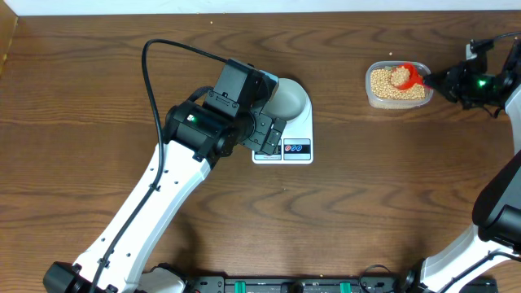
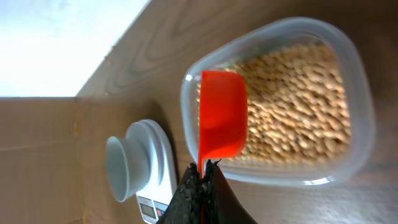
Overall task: Scoop item into bowl and weigh 50g on scale
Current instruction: 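Dip the red scoop into the soybeans and scoop them up, then carry the filled scoop with the right gripper over the white bowl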
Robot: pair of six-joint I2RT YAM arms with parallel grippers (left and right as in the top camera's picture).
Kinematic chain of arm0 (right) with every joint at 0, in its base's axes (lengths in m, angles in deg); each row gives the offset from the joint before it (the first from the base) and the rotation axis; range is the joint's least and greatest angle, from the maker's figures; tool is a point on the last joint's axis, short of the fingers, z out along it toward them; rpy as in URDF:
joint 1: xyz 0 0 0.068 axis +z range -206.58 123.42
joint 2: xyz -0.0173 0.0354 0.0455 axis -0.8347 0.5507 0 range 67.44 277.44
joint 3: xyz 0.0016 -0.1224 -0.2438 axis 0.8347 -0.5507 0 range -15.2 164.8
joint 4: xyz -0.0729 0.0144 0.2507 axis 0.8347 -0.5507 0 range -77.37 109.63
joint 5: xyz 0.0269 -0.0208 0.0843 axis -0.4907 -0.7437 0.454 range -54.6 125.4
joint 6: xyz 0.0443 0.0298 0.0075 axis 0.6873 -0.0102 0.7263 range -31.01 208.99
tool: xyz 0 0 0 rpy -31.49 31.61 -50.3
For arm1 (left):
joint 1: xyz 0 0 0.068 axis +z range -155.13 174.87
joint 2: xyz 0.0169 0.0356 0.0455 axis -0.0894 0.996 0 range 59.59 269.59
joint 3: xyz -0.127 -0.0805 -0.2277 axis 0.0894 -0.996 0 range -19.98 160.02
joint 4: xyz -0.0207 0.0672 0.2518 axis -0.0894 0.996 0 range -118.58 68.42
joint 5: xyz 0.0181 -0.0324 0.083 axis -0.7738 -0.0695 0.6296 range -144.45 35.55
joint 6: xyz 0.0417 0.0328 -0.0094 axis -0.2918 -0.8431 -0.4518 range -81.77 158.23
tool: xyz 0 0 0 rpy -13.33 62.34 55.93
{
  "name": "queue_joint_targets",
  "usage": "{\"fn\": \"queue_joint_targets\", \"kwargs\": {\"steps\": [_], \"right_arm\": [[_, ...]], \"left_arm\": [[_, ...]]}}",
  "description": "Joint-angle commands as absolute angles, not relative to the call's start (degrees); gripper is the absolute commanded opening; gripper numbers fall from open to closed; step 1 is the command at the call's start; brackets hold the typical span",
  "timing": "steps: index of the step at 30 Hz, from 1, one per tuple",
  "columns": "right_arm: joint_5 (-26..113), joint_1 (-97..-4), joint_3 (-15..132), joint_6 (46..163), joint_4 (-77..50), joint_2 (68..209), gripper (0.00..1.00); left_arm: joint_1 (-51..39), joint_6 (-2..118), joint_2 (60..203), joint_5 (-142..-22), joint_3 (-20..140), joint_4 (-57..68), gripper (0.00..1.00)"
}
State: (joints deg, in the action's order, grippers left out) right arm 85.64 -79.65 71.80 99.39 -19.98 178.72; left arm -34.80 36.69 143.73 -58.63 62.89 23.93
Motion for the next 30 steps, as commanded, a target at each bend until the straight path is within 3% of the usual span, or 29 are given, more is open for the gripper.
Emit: {"fn": "queue_joint_targets", "kwargs": {"steps": [1, 12, 24, 30], "right_arm": [[93.09, -79.72, 71.63, 98.31, -17.75, 178.46, 0.01], [102.01, -76.59, 71.63, 102.99, -9.25, 178.46, 0.01], [107.3, -71.5, 71.63, 118.99, -2.41, 178.46, 0.01], [108.15, -68.33, 71.63, 118.64, -2.39, 178.46, 0.01]], "left_arm": [[-34.67, 36.1, 144.21, -58.74, 62.3, 24.1, 0.98], [-34.67, 36.1, 144.21, -58.74, 62.3, 24.1, 0.98], [-34.67, 36.1, 144.21, -58.74, 62.3, 24.1, 0.98], [-34.67, 36.1, 144.21, -58.74, 62.3, 24.1, 0.98]]}}
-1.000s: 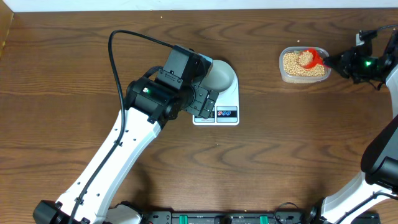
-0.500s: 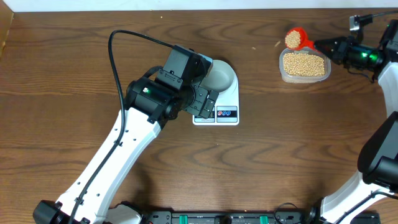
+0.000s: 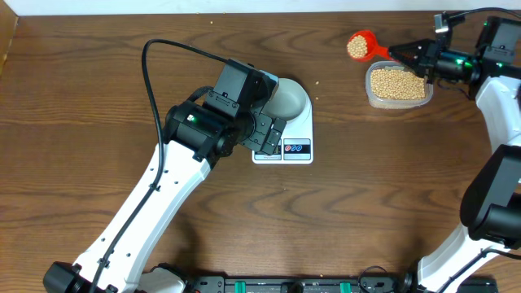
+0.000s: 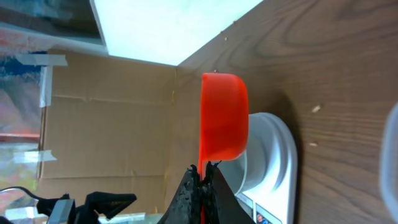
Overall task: Scoop item into bowl and weigh 50g on scale
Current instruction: 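Carry the filled scoop with the right gripper over the white bowl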
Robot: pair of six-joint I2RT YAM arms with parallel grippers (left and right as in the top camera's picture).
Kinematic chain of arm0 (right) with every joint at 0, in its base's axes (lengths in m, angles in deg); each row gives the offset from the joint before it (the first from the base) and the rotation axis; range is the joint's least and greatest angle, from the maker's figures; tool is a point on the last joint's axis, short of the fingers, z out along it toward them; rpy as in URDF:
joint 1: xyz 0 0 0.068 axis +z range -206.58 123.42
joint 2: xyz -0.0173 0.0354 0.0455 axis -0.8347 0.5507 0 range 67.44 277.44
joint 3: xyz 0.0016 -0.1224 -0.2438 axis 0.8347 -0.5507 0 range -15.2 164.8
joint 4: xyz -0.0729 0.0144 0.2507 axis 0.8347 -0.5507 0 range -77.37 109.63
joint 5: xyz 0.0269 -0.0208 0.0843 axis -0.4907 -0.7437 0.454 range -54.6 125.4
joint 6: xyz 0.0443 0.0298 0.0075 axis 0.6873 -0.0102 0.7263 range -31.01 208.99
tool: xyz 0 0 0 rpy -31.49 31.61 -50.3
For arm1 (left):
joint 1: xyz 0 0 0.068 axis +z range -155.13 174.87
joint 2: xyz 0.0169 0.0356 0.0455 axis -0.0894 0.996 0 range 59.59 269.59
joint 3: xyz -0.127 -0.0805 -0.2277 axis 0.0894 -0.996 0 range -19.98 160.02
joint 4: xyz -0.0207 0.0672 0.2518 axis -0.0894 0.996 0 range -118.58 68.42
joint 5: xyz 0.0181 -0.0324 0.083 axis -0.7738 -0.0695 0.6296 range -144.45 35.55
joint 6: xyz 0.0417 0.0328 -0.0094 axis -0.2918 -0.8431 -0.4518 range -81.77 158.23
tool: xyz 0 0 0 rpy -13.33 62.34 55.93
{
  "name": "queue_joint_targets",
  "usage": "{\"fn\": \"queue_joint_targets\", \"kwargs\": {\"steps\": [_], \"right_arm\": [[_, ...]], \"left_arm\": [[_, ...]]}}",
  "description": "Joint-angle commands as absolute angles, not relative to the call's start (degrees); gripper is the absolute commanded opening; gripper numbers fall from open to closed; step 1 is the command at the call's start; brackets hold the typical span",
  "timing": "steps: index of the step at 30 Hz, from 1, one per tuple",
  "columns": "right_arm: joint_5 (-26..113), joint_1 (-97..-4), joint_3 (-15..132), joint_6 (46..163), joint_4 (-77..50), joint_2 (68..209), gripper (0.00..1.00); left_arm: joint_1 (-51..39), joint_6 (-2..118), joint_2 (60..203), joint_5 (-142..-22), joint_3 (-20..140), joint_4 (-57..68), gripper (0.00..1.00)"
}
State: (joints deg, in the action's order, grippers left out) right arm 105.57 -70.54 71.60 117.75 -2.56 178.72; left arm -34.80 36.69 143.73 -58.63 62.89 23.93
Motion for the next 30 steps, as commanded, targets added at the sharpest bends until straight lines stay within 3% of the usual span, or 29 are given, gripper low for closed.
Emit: {"fn": "queue_joint_targets", "kwargs": {"steps": [1, 14, 30], "right_arm": [[107.98, -67.74, 71.63, 118.14, -2.41, 178.46, 0.01], [106.56, -59.74, 69.59, 110.95, -2.69, 178.46, 0.01], [88.79, -52.09, 69.31, 95.34, -10.89, 178.46, 0.01]], "left_arm": [[-34.67, 36.1, 144.21, -58.74, 62.3, 24.1, 0.98], [-34.67, 36.1, 144.21, -58.74, 62.3, 24.1, 0.98], [-34.67, 36.1, 144.21, -58.74, 62.3, 24.1, 0.98]]}}
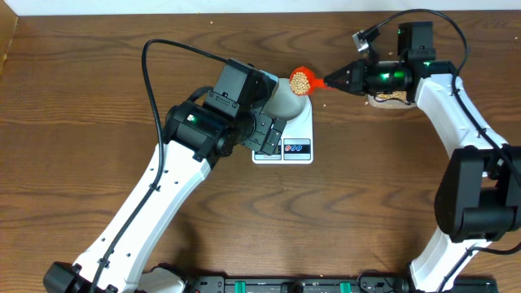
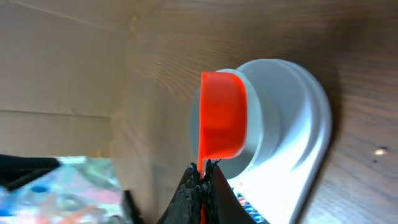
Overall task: Scoop item into bowl and weigh 50g on scale
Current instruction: 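Carry the filled scoop with the right gripper over the white bowl, then tilt the red scoop to pour soybeans into the bowl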
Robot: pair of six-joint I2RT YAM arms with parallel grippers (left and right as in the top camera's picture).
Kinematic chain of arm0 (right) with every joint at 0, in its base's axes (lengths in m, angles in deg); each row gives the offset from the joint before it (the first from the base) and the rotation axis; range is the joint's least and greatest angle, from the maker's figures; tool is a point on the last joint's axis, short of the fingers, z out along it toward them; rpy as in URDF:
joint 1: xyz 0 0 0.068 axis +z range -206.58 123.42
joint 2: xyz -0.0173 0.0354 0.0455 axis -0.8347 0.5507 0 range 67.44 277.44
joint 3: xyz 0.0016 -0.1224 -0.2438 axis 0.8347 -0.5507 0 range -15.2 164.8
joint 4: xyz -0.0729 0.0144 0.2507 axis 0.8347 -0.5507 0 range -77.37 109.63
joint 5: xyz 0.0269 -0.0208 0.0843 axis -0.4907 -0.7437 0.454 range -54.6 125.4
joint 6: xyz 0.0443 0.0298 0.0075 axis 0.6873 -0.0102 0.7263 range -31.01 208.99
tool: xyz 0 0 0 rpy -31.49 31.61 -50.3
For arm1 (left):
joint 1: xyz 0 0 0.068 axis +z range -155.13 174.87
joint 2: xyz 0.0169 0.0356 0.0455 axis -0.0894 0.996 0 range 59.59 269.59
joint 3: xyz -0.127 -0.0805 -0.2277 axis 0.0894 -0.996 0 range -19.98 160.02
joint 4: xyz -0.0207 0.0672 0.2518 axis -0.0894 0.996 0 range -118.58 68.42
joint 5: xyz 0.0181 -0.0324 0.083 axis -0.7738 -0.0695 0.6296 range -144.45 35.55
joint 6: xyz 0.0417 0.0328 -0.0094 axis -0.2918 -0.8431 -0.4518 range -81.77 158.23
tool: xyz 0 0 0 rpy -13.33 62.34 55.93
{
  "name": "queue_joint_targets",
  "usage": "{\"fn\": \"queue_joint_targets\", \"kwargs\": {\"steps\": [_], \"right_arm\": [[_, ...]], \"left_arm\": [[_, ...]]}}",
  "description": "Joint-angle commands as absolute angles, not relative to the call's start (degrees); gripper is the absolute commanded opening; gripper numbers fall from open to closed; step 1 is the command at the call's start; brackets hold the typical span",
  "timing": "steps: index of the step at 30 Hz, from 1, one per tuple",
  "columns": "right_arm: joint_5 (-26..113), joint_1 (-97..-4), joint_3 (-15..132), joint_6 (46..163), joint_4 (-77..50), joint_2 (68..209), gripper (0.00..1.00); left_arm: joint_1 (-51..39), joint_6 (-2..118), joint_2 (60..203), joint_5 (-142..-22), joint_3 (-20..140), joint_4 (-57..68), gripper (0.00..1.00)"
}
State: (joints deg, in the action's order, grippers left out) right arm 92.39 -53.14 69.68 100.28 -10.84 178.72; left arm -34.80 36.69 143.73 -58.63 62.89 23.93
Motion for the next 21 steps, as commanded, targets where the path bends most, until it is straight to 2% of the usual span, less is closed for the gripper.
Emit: {"fn": "queue_joint_targets", "kwargs": {"steps": [1, 21], "right_arm": [[87.67, -51.81, 69.31, 94.77, -10.84, 178.46, 0.01], [86.54, -47.83, 69.31, 86.34, -7.15, 178.46, 0.01]], "left_arm": [[-34.67, 36.1, 144.21, -58.74, 62.3, 24.1, 0.98], [-34.67, 36.1, 144.21, -58.74, 62.3, 24.1, 0.98]]}}
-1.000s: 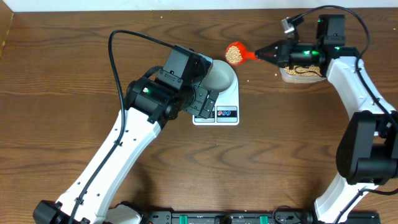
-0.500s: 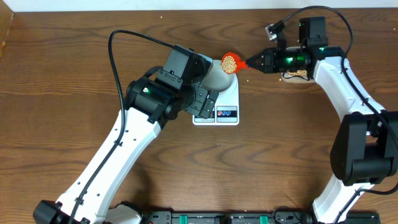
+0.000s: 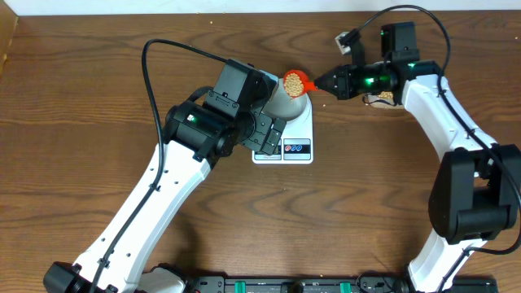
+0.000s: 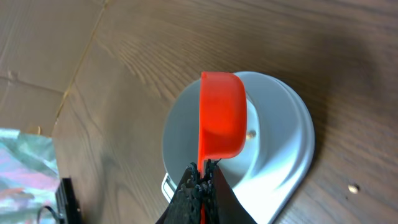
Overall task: Scoop item into bowl and weigh 50g on scale
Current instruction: 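Tilt the red scoop to pour soybeans into the bowl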
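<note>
My right gripper is shut on the handle of a red scoop. The scoop is heaped with tan beans and hangs over the right rim of the white bowl. The bowl stands on the white scale. In the right wrist view one bean lies inside the bowl. My left gripper sits against the scale's left side, its fingers hidden under the black wrist. The bean container is mostly hidden behind my right arm.
A stray bean lies on the wood table beside the scale. The scale's display and buttons face the front. The left arm crosses the table's left half. A cardboard wall stands beyond the table's left edge.
My right gripper has carried the loaded scoop a little further left, from just right of the bowl to over its rim. One bean now shows inside the bowl. The left arm has not moved.
The scoop was first in the bean container at the far right. It was then lifted out full, left of the container, then held near the bowl's right side, and now hangs over the bowl. The left arm stayed by the scale throughout.
</note>
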Robot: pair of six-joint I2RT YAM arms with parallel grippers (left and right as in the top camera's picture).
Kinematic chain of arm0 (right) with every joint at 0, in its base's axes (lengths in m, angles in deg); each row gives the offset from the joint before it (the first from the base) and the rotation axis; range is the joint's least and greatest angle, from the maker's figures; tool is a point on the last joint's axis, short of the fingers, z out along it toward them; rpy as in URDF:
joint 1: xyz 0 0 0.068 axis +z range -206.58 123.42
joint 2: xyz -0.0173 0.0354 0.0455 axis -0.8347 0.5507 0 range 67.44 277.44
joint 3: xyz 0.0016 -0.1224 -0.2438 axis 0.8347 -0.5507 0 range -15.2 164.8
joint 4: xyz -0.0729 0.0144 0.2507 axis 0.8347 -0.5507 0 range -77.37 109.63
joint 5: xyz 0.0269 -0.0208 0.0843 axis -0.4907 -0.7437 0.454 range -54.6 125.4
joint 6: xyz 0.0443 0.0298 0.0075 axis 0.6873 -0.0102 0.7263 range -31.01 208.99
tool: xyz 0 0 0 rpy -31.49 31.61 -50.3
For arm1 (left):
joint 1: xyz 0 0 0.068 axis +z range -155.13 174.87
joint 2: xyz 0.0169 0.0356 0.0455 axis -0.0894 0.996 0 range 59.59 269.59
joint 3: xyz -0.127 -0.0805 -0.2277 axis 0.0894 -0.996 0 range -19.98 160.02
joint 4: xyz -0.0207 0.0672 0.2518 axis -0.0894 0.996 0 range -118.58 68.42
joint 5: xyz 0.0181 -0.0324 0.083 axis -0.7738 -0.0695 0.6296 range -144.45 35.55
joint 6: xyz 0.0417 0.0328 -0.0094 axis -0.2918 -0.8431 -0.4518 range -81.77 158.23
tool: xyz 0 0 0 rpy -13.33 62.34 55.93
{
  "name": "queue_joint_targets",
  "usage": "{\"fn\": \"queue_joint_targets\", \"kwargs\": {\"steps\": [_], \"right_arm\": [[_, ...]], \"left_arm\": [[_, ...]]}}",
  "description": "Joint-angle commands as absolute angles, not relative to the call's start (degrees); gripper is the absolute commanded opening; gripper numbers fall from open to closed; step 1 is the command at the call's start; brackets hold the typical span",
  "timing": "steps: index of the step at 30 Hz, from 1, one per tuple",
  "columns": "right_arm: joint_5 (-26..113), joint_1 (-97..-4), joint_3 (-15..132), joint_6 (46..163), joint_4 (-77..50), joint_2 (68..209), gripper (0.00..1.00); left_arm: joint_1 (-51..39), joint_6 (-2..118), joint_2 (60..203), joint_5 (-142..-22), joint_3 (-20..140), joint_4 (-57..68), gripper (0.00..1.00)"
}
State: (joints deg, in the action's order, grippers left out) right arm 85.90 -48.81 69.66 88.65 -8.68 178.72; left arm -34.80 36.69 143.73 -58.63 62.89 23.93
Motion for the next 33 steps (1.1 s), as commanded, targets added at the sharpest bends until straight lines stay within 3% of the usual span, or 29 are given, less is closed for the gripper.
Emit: {"fn": "queue_joint_targets", "kwargs": {"steps": [1, 19, 33], "right_arm": [[86.54, -47.65, 69.31, 86.32, -6.63, 178.46, 0.01], [81.79, -45.12, 69.31, 72.41, -7.92, 178.46, 0.01], [81.79, -45.12, 69.31, 53.03, -8.42, 178.46, 0.01]], "left_arm": [[-34.67, 36.1, 144.21, -58.74, 62.3, 24.1, 0.98], [-34.67, 36.1, 144.21, -58.74, 62.3, 24.1, 0.98], [-34.67, 36.1, 144.21, -58.74, 62.3, 24.1, 0.98]]}}
